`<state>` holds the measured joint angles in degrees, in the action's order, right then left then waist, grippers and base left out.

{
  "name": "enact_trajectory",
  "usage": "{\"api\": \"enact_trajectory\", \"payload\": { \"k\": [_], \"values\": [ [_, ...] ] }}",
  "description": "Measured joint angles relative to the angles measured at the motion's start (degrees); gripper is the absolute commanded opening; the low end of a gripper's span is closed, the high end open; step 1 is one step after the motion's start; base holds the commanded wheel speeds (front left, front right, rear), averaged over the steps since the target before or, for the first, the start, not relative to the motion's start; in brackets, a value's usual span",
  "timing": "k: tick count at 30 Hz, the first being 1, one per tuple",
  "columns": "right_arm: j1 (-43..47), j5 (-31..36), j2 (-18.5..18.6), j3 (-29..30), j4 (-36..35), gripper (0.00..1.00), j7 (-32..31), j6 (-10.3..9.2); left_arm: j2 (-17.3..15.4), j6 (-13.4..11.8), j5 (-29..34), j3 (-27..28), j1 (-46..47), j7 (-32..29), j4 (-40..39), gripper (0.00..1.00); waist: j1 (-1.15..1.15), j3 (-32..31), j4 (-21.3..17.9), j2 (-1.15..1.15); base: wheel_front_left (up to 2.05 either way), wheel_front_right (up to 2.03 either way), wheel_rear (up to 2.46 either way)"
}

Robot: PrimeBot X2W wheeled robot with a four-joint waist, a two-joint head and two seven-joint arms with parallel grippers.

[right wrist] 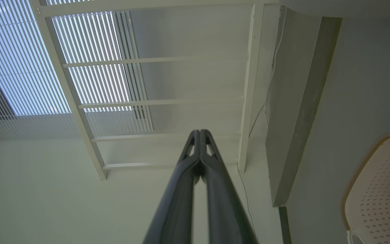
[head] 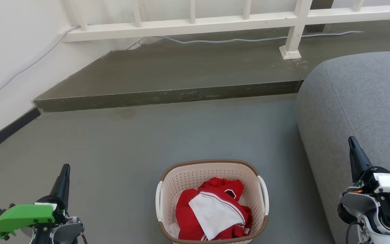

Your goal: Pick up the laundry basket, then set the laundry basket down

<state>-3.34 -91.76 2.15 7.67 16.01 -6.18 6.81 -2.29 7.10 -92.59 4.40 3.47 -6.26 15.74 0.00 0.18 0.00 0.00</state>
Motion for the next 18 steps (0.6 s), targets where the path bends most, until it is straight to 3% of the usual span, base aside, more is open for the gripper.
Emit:
{"api": "enact_trajectory", "payload": {
  "k": [18],
  "values": [
    [0.0,0.0,0.0,0.0,0.0,0.00,0.0,0.00,0.0,0.0,0.0,0.0,0.0,0.0,0.0,0.00,0.00,0.0,0.0,0.00,0.00,0.00,0.00]
  ]
}}
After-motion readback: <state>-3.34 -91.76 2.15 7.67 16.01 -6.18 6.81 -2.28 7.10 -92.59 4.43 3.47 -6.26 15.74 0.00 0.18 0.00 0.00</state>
